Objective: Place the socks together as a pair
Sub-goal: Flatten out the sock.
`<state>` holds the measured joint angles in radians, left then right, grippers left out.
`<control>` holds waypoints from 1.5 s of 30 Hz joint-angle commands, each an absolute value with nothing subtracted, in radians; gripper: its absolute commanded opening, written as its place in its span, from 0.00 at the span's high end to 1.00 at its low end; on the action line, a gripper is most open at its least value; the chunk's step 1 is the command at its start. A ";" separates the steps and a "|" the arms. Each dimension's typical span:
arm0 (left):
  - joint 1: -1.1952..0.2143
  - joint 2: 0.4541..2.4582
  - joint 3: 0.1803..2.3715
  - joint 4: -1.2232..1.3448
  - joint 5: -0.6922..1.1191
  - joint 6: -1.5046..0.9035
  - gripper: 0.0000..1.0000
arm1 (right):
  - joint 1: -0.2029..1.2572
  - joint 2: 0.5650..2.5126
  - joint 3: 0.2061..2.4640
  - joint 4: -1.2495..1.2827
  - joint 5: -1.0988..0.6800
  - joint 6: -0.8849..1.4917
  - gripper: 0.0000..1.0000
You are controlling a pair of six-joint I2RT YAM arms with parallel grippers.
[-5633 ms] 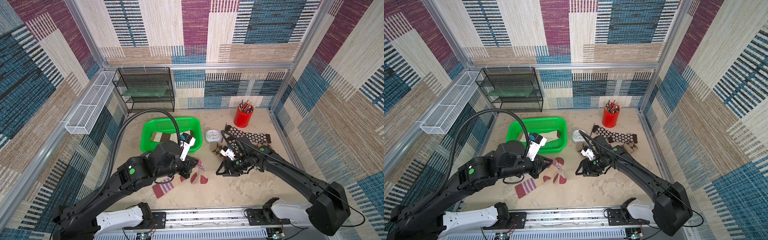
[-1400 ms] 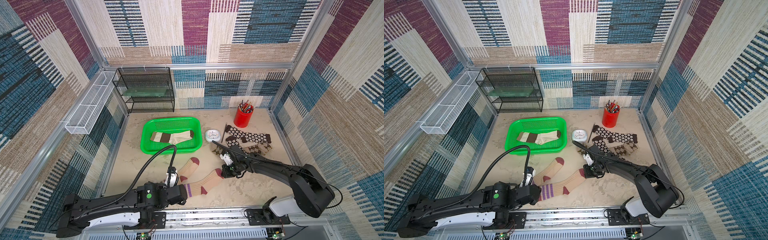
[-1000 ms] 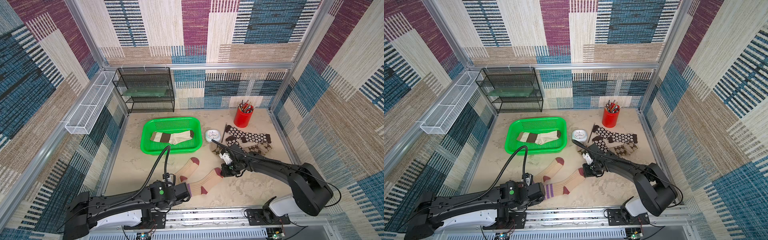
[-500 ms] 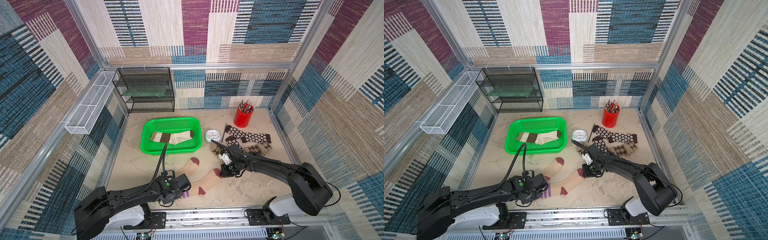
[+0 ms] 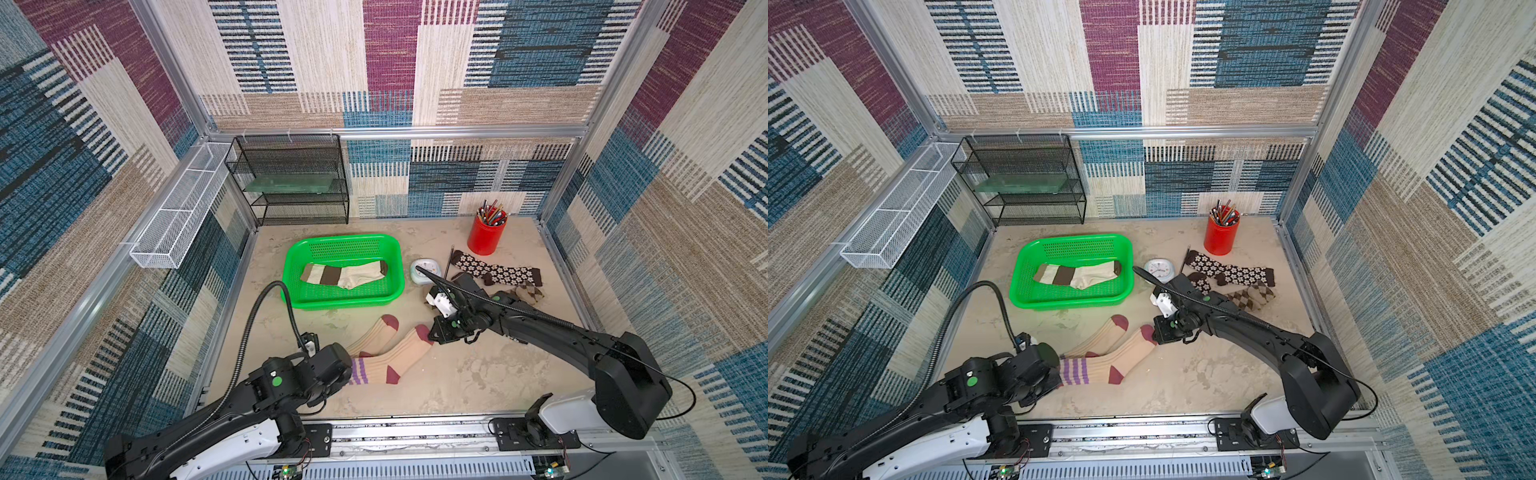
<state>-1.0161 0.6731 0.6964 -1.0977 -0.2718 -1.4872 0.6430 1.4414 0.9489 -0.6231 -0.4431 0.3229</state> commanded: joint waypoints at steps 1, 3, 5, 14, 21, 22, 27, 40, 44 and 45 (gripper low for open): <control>-1.011 0.644 0.737 -1.347 -0.428 -1.601 0.99 | 0.658 1.493 1.014 -0.607 -0.496 0.320 1.00; -1.007 0.645 0.770 -1.413 -0.477 -1.629 0.99 | 0.670 1.538 1.071 -0.602 -0.509 0.321 1.00; -0.997 0.652 0.781 -1.457 -0.508 -1.652 0.99 | 0.682 1.588 1.129 -0.600 -0.518 0.319 1.00; -0.921 0.622 0.642 -1.342 -0.476 -1.626 0.99 | 0.703 1.792 1.266 -0.589 -0.531 0.292 1.00; -0.819 0.737 0.592 -1.106 -0.402 -1.471 0.99 | 0.683 1.879 1.290 -0.571 -0.494 0.283 1.00; -0.810 0.752 0.588 -1.092 -0.393 -1.464 0.99 | 0.676 1.886 1.293 -0.567 -0.489 0.284 1.00; -0.785 0.756 0.547 -1.065 -0.370 -1.463 0.98 | 0.661 1.948 1.336 -0.563 -0.471 0.272 0.98; -0.736 0.730 0.500 -1.032 -0.284 -1.453 0.00 | 0.653 1.980 1.329 -0.518 -0.467 0.281 0.45; -0.735 0.743 0.485 -1.022 -0.276 -1.474 0.00 | 0.654 1.977 1.300 -0.495 -0.475 0.285 0.39; -0.735 0.754 0.481 -1.015 -0.273 -1.476 0.00 | 0.655 1.977 1.294 -0.488 -0.479 0.285 0.38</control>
<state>-0.7353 0.7403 0.4892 -0.9813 -0.2848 -1.4456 0.6525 1.9766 1.3083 -0.4633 -0.4870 0.2680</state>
